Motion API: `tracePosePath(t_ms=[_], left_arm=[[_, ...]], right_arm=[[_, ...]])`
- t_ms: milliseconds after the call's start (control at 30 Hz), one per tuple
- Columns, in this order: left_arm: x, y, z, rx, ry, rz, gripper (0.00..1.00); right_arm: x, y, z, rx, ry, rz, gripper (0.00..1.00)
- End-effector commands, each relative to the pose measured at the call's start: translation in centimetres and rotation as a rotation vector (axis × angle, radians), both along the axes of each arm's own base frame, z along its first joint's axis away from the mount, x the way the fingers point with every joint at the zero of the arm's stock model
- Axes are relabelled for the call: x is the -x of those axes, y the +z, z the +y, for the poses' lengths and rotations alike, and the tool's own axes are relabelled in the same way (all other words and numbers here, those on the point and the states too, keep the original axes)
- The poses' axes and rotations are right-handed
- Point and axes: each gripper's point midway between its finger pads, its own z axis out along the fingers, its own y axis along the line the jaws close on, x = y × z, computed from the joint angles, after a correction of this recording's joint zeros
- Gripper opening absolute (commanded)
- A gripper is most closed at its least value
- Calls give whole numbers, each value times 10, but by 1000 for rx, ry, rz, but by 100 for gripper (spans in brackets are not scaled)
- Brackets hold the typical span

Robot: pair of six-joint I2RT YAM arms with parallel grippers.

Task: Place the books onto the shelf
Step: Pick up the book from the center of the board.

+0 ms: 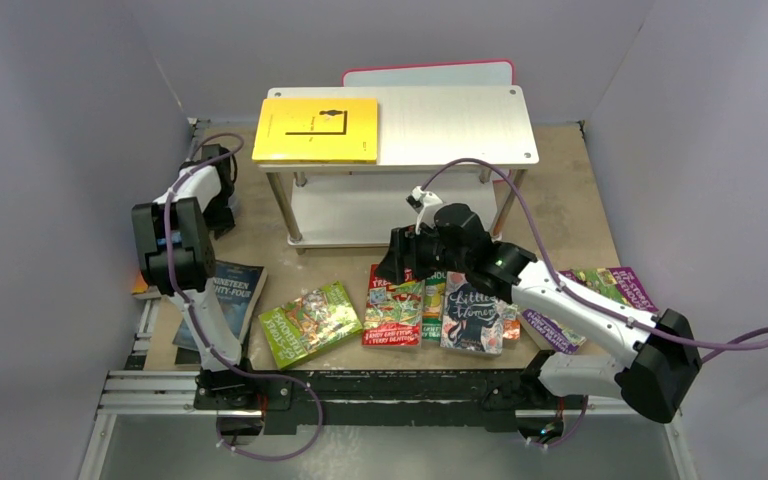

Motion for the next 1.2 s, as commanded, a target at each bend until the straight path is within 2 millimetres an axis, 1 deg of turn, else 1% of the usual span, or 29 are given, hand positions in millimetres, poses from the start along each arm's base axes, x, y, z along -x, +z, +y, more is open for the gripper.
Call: tracePosePath(t_ms=[0, 33, 167, 233, 300, 400, 467, 567, 700, 800, 933, 1100, 1167], left_arm=[[-14, -2, -27, 169, -81, -69, 68], [-14, -2, -24, 149, -76, -64, 68], [-5, 8, 4, -29, -4, -27, 68], [-1, 10, 12, -91, 18, -9, 68], [1, 11, 16, -122, 27, 1, 68], [4, 8, 21, -158, 32, 33, 68], [5, 2, 22, -158, 32, 50, 68], [1, -8, 16, -109, 16, 54, 67], [2, -14, 18, -126, 19, 74, 68], [-1, -21, 16, -106, 14, 78, 68], [-2, -20, 25, -163, 28, 91, 69], [-1, -31, 26, -174, 35, 118, 66], [-2, -32, 26, -174, 36, 115, 65]], right_arm=[[-6, 21, 3, -28, -26, -24, 72], [-6, 22, 3, -29, -31, -21, 72], [-6, 23, 3, -43, -42, -8, 72], [-5, 23, 4, -50, -42, -2, 72], [-4, 22, 4, -52, -40, 2, 72], [-4, 22, 4, -50, -42, 7, 72], [-4, 24, 3, -51, -44, 4, 72], [-4, 24, 2, -50, -52, 4, 72], [-6, 22, 4, -54, -55, 9, 72], [-6, 23, 7, -57, -52, 18, 72], [-7, 23, 8, -55, -54, 20, 72], [-9, 23, 12, -64, -54, 31, 72], [-10, 22, 15, -62, -46, 38, 72]])
